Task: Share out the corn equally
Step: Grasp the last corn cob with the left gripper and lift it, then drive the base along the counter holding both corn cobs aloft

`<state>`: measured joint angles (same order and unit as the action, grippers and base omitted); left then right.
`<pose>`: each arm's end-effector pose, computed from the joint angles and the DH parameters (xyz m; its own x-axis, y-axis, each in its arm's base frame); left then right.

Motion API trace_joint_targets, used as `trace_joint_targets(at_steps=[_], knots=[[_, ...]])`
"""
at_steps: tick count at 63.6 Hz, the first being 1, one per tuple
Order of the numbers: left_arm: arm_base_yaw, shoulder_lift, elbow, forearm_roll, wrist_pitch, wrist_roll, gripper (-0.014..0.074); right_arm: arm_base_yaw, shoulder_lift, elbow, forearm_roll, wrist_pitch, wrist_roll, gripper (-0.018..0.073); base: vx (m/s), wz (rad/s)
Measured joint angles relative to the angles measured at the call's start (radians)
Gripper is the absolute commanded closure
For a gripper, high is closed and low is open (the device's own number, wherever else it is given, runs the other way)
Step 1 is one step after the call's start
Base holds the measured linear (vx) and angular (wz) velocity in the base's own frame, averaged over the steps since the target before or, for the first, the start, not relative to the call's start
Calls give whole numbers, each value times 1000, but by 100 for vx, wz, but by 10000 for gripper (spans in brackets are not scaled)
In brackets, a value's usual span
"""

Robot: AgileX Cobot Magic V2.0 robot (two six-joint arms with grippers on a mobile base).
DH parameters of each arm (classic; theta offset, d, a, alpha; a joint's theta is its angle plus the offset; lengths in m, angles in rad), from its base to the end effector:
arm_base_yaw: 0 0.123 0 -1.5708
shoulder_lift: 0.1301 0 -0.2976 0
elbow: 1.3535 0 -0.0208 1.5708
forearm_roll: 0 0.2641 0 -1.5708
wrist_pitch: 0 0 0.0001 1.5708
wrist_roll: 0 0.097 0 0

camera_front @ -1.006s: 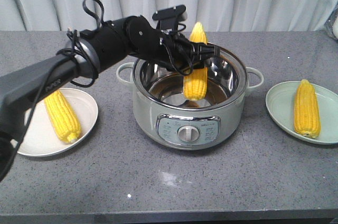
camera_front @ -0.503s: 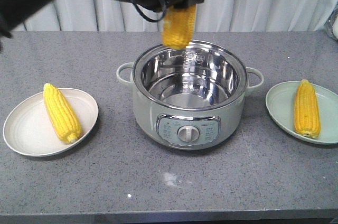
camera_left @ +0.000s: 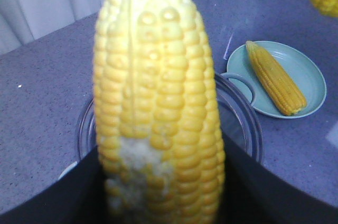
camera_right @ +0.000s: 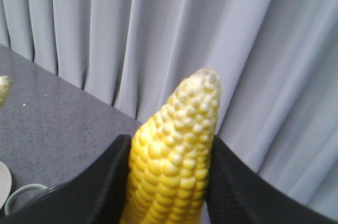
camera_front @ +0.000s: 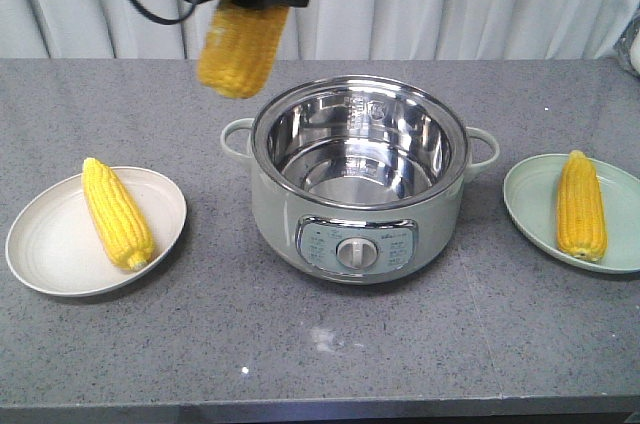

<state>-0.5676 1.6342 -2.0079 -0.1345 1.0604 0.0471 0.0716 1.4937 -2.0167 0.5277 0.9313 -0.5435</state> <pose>0.3010 -0.2054 0.4970 -0.4846 0.2867 -0.8264 0.6065 0.7909 -0.0813 0.3026 0.0610 0.5665 -0.1468 -0.2006 -0.9686 -0.4971 0.8615 -0.1031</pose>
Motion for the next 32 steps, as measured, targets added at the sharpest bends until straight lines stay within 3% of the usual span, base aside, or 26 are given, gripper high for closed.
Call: trace_joint_targets(at_steps=[12, 32], knots=[[0, -51, 0, 38, 72, 0, 605, 0, 0, 0, 0, 107, 82, 561, 0, 0], [0, -62, 0, 49, 152, 0, 605, 0, 0, 0, 0, 173, 92, 561, 0, 0]])
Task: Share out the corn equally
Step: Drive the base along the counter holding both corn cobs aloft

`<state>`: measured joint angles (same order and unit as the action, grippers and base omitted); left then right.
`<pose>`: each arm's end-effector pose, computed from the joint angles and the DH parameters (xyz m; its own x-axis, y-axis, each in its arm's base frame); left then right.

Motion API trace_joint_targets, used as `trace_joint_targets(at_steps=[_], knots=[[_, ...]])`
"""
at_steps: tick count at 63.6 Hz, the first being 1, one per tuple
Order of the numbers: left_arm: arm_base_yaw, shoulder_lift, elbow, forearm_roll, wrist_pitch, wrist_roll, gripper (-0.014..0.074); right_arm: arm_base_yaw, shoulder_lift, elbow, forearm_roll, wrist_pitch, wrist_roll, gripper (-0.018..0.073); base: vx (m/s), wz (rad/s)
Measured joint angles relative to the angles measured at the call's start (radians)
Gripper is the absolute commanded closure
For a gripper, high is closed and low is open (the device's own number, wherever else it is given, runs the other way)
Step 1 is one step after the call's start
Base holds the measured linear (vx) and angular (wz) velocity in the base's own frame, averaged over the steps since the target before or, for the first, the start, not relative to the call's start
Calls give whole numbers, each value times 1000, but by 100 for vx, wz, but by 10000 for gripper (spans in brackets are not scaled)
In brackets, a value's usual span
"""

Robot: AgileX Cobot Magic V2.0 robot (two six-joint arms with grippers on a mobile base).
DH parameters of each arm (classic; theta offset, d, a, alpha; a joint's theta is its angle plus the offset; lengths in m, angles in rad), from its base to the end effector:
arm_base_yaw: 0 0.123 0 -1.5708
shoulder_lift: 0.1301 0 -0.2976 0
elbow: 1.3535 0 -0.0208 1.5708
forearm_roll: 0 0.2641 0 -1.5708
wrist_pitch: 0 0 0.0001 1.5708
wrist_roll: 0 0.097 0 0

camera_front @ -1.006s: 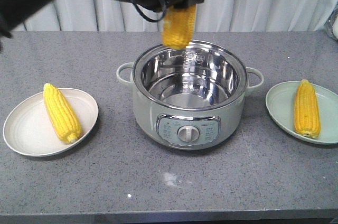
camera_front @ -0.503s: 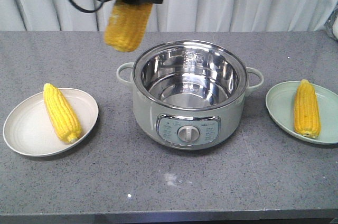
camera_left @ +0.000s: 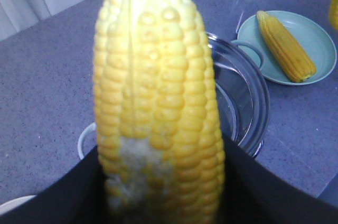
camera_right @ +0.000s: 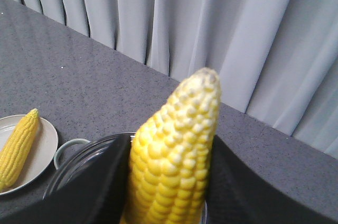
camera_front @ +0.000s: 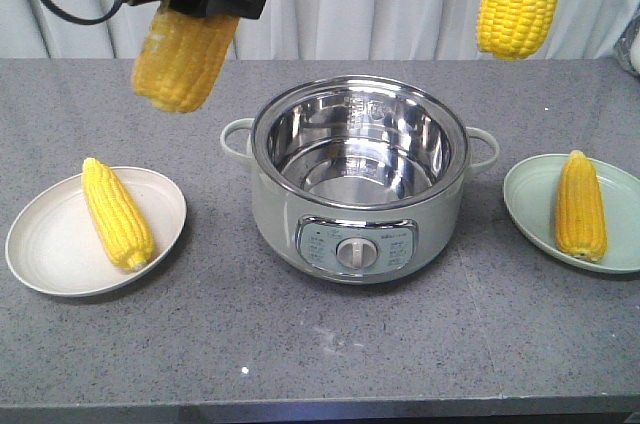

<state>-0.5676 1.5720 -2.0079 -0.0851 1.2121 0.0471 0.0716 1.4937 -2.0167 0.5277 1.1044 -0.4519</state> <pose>0.2758 -0.1850 0.5065 -0.5251 0.3551 -0.7734 0.5969 0.8015 -0.0373 0.2950 0.0649 0.5521 -0.3190 -0.1969 -0.9271 -0.5435 0.8394 0.0087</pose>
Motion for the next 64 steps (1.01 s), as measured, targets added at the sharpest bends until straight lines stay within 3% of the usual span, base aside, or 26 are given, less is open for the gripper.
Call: trace_joint_targets(at_steps=[64], knots=[[0, 0, 0, 0, 43, 0, 604, 0, 0, 0, 0, 0, 4, 561, 0, 0]])
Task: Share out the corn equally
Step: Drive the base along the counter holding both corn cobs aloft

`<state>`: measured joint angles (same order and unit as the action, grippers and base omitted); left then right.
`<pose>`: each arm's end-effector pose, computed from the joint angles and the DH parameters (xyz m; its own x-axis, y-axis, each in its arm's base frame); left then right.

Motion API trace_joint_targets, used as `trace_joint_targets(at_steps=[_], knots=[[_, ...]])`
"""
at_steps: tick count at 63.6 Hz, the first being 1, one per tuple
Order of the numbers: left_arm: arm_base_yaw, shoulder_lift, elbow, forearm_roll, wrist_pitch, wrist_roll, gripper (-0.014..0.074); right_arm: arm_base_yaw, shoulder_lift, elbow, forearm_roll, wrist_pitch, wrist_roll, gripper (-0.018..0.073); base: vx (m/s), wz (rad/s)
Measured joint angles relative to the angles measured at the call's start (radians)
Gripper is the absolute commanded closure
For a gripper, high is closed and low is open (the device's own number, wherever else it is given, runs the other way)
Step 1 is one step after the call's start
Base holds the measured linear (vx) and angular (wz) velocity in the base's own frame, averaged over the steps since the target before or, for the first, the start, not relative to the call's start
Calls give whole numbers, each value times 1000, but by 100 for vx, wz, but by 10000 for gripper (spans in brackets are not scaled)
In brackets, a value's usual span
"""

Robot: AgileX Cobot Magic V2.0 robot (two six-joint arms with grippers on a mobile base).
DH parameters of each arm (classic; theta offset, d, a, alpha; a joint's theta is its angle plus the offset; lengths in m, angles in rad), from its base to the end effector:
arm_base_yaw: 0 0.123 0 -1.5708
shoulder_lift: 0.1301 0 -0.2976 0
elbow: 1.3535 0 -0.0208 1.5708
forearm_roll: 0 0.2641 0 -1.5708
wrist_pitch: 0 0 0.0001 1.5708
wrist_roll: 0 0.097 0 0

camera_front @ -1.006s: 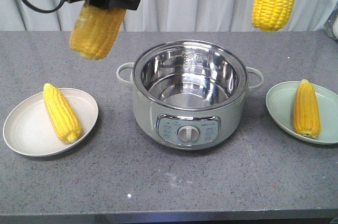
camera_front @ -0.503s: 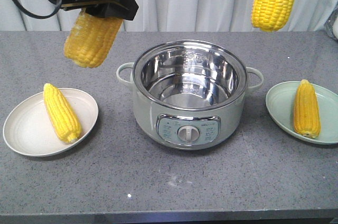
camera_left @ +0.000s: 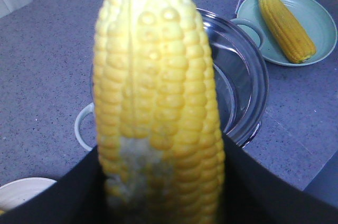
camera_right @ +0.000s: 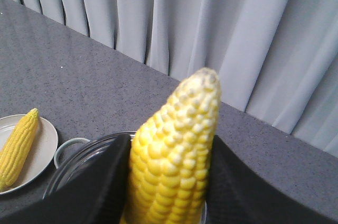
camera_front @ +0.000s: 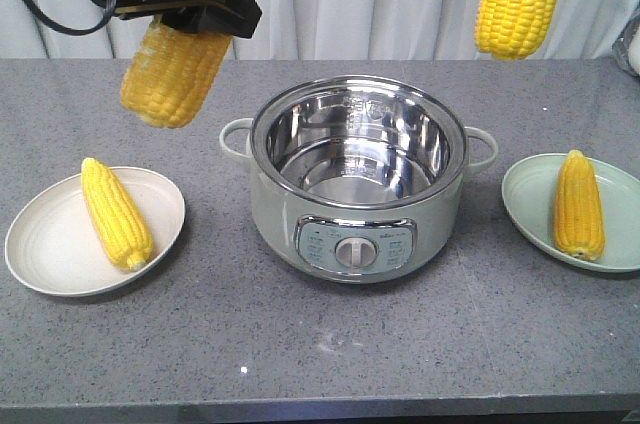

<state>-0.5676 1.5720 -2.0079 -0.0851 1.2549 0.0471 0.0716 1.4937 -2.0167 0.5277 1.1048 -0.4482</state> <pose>0.2734 -0.1836 0.5034 -0.5506 0.3754 -0.7456 0.5981 0.8005 -0.0386 0.2950 0.0649 0.5521 -0.3213 -0.1940 -0.9269 -0.5424 0.8400 0.0122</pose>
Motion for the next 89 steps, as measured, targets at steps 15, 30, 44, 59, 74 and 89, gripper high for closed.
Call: trace_joint_targets(at_steps=[15, 30, 44, 59, 74, 89], knots=[[0, 0, 0, 1, 0, 0, 604, 0, 0, 0, 0, 0, 0, 561, -2, -7], [0, 0, 0, 1, 0, 0, 604, 0, 0, 0, 0, 0, 0, 561, -3, -13], [0, 0, 0, 1, 0, 0, 605, 0, 0, 0, 0, 0, 0, 561, -2, -19], [0, 0, 0, 1, 0, 0, 603, 0, 0, 0, 0, 0, 0, 561, 0, -23], [0, 0, 0, 1, 0, 0, 603, 0, 0, 0, 0, 0, 0, 561, 0, -29], [0, 0, 0, 1, 0, 0, 603, 0, 0, 0, 0, 1, 0, 561, 0, -29]])
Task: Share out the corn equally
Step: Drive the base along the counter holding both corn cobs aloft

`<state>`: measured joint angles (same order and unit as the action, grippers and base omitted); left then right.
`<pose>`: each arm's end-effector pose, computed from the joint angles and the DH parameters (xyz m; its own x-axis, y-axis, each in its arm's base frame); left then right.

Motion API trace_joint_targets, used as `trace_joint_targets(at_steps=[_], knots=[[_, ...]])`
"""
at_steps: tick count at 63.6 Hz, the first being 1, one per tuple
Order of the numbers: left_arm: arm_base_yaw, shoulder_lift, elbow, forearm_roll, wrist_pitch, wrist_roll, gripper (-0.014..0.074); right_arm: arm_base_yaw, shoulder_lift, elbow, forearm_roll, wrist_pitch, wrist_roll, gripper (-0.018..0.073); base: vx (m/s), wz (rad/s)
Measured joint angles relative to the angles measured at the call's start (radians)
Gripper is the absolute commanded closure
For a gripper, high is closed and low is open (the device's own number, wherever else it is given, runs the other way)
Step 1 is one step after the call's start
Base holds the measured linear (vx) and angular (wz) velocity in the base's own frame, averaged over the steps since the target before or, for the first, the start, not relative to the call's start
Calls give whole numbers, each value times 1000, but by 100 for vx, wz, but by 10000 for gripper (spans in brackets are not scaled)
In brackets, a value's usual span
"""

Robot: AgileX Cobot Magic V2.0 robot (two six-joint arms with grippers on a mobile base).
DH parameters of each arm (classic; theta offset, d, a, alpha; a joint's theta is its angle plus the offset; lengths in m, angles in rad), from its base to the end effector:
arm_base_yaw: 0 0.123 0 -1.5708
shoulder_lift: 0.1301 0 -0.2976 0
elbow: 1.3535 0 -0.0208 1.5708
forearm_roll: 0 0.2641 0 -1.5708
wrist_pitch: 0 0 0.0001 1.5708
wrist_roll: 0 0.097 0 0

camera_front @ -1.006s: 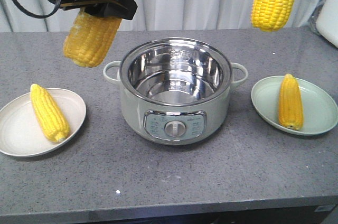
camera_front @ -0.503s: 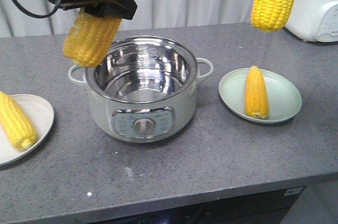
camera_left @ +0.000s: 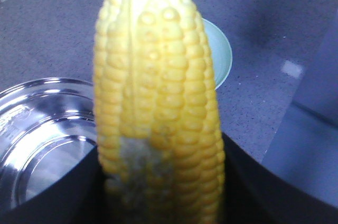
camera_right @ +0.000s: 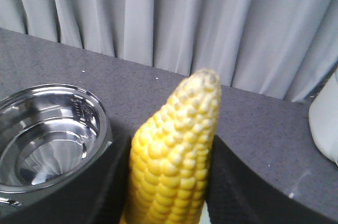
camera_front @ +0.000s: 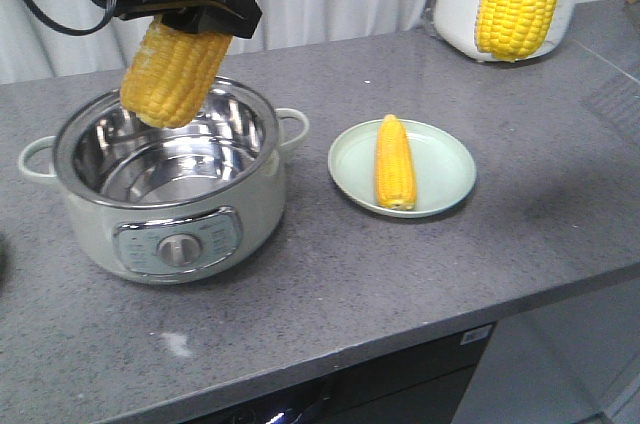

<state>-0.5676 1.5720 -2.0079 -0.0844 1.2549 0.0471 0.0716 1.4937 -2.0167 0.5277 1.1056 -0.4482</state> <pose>0.2735 -0.1836 0.5034 -0.5504 0.3756 -0.7456 0.5978 0.8008 -0.0380 0.2949 0.0649 0.5520 -0.3218 -0.1943 -0.9266 -0.5427 0.8399 0.0123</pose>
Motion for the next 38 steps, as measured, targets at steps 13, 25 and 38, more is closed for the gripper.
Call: trace_joint_targets(at_steps=[13, 25, 38], knots=[[0, 0, 0, 0, 0, 0, 603, 0, 0, 0, 0, 0, 0, 561, 0, -27], [0, 0, 0, 0, 0, 0, 603, 0, 0, 0, 0, 0, 0, 561, 0, -30], [0, 0, 0, 0, 0, 0, 603, 0, 0, 0, 0, 0, 0, 561, -1, -34]])
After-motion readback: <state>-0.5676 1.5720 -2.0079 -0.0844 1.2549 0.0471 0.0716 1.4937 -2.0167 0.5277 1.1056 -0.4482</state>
